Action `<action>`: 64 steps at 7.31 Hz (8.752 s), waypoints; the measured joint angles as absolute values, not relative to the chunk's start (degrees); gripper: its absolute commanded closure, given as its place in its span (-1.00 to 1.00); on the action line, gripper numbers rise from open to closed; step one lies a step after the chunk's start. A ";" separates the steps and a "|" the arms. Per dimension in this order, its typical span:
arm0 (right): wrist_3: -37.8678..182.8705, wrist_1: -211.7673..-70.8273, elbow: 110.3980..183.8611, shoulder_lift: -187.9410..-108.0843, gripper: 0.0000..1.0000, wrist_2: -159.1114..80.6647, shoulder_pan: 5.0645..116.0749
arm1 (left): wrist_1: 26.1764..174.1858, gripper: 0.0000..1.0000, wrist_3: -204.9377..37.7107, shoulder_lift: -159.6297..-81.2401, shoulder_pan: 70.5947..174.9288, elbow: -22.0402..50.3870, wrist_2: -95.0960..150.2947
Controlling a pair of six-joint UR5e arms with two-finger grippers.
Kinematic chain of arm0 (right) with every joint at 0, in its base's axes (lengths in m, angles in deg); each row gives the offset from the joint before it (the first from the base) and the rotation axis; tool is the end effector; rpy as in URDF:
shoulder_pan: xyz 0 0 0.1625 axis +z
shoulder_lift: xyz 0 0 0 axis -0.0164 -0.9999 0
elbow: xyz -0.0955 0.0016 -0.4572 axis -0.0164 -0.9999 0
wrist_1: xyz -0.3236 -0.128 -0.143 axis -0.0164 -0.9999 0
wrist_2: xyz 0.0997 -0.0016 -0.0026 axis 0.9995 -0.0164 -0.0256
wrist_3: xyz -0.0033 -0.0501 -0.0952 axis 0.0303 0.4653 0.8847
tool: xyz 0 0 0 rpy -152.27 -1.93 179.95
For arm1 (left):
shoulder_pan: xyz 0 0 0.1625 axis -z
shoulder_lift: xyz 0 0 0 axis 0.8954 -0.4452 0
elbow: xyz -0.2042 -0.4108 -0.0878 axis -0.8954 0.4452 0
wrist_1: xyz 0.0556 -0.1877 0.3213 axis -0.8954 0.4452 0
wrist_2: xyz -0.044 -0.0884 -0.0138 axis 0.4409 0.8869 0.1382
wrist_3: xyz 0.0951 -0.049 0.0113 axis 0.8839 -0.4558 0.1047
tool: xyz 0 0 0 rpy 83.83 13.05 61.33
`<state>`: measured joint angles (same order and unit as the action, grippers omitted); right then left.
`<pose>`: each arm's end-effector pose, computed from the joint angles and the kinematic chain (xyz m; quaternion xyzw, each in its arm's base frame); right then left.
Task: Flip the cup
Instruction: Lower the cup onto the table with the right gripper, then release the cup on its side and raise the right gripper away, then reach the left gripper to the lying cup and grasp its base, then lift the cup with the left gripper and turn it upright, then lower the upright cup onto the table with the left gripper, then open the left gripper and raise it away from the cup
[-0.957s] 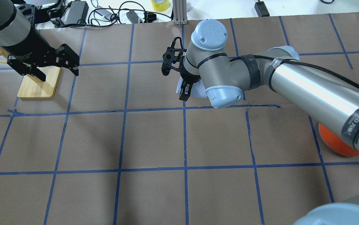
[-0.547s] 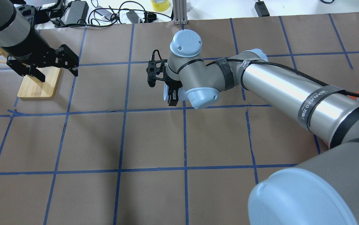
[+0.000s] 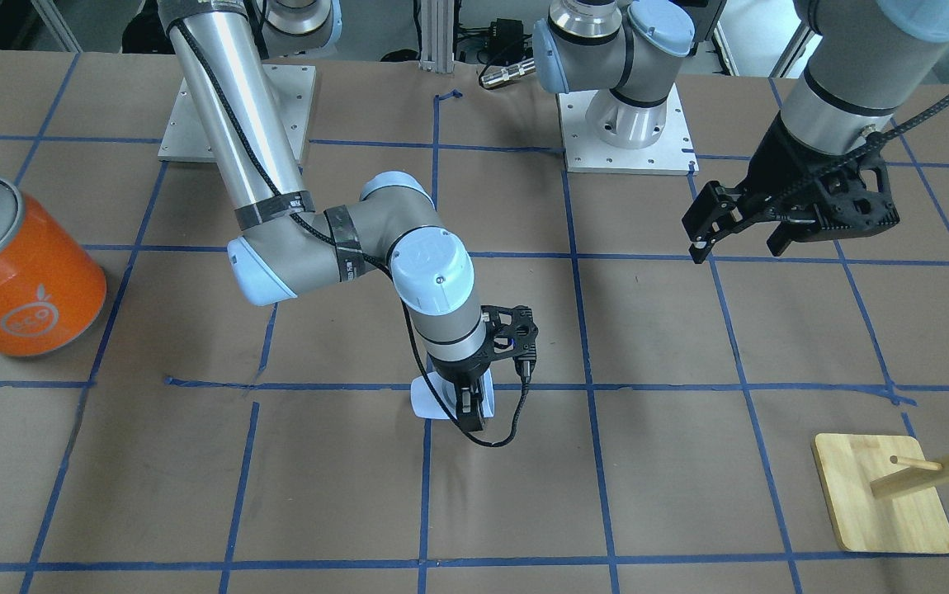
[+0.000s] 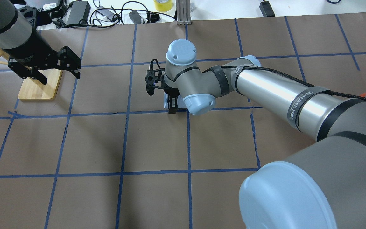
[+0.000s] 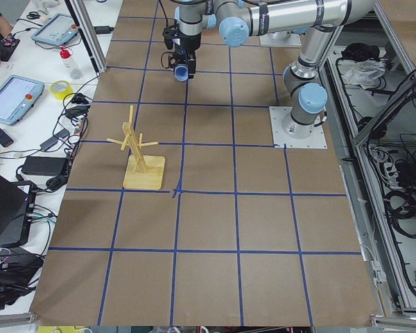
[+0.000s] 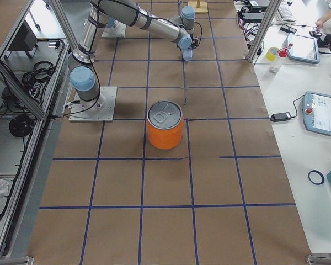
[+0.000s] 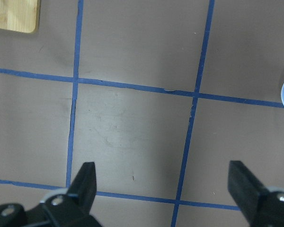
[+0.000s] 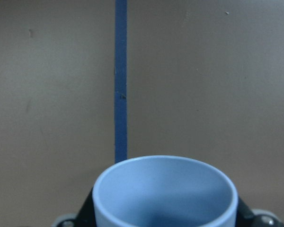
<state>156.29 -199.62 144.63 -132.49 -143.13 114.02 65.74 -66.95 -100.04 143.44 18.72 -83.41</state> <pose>0.4016 -0.5592 0.2449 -0.7094 0.6960 -0.1018 0.0442 -0.0531 -0.4667 0.4992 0.0712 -0.9970 0.0304 0.0014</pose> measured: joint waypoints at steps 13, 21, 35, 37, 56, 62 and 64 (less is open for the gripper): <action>125.81 -163.27 143.66 -166.26 -1.00 -145.42 93.33 | 49.13 -1.00 -71.55 -112.21 146.47 23.42 -61.11; 96.99 -155.71 143.28 -173.13 -1.00 -147.58 85.14 | 32.74 -0.95 -77.98 -127.23 156.76 24.14 -55.79; 88.80 -157.55 143.33 -170.77 -1.00 -148.18 89.50 | 34.53 1.00 -89.59 -126.45 159.57 16.18 -70.48; 88.19 -157.94 143.27 -170.78 -1.00 -147.67 89.51 | 36.63 1.00 -81.67 -124.42 159.45 13.43 -79.23; 86.91 -161.53 142.51 -170.58 -1.00 -151.35 90.04 | 54.72 -1.00 -62.75 -118.71 150.11 9.49 -89.54; 84.84 -161.68 142.56 -170.35 -1.00 -152.00 89.97 | 77.91 -1.00 -71.15 -103.03 150.67 7.02 -86.09; 84.43 -161.52 142.99 -170.34 -1.00 -152.05 89.97 | 78.53 -1.00 -71.14 -100.06 150.69 9.42 -84.72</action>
